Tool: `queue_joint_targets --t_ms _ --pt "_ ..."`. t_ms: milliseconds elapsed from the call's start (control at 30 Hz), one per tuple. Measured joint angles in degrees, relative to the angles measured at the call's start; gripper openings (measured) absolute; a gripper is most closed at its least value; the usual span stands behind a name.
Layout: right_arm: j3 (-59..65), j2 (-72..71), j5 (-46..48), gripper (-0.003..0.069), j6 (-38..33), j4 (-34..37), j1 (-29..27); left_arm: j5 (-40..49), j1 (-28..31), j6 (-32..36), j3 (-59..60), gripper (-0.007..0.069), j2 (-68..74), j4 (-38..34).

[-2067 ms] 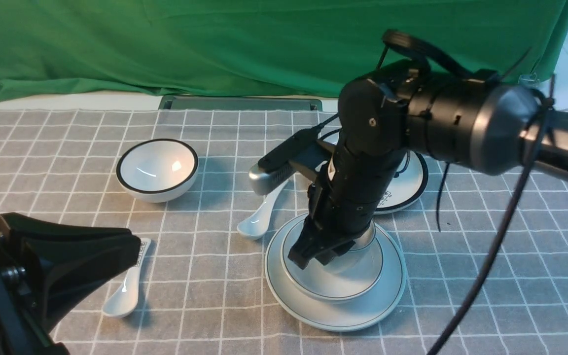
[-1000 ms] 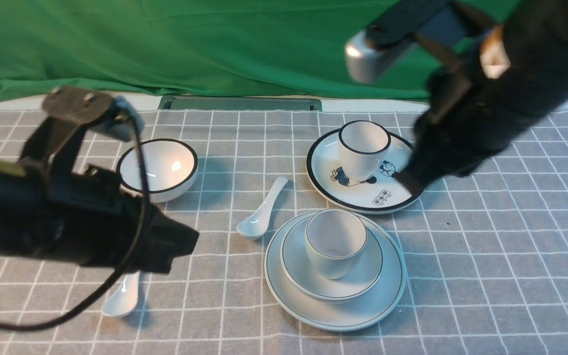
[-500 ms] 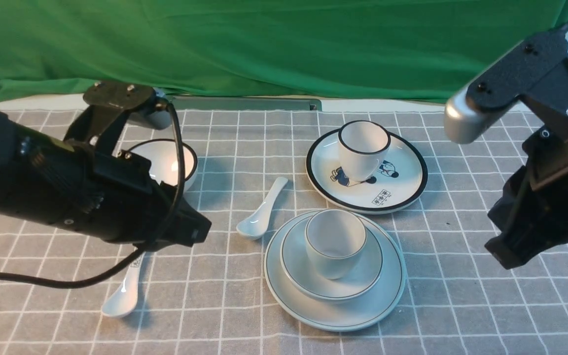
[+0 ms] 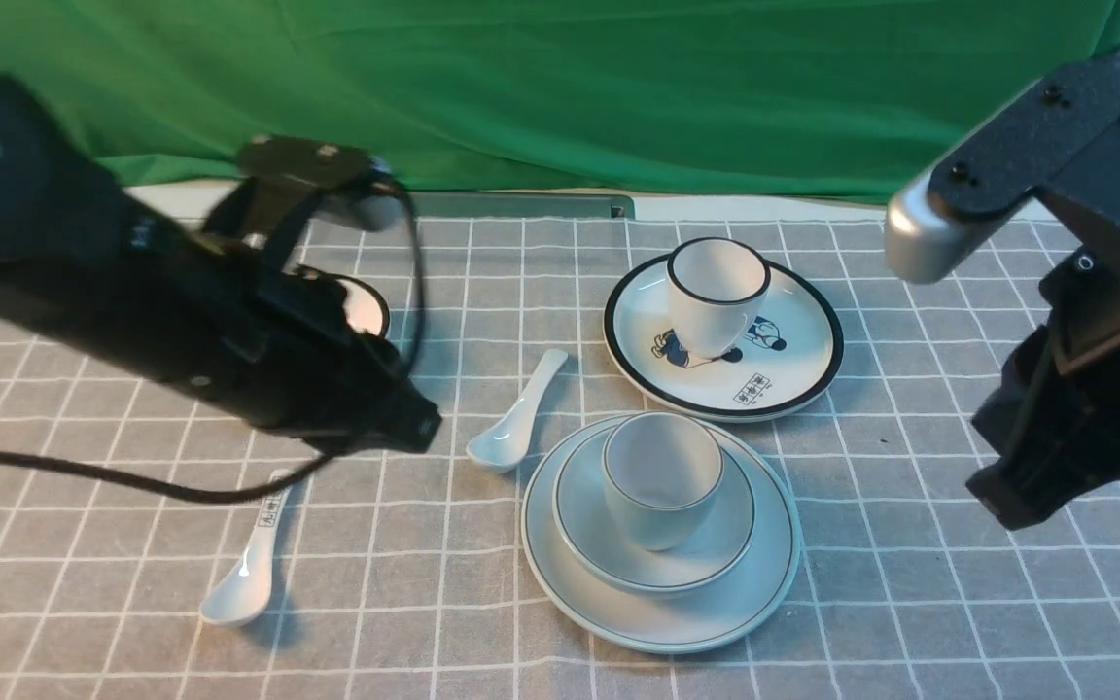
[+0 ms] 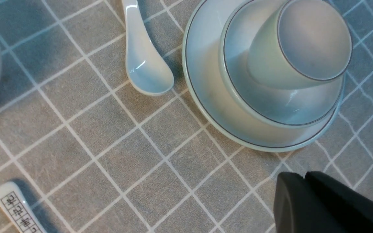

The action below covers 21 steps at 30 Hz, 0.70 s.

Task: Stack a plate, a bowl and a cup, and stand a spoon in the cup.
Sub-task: Use the left arm to grab a blue soup spoon

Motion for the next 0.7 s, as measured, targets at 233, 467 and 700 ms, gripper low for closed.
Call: queue_joint_targets --t_ms 233,467,700 --pt "0.4 -1.6 2.0 0.0052 0.1 -0.3 -2.6 2.5 -3.3 -7.3 -12.2 0.0017 11.4 8.8" --pt "3.4 -6.6 2.0 0.0052 0.1 -0.2 -2.6 7.1 -3.2 -10.3 -25.9 0.0031 23.6 12.0" --pt "4.8 -10.0 2.0 0.0052 0.1 -0.2 -2.6 15.9 -3.2 -14.7 -45.5 0.0195 41.9 16.2"
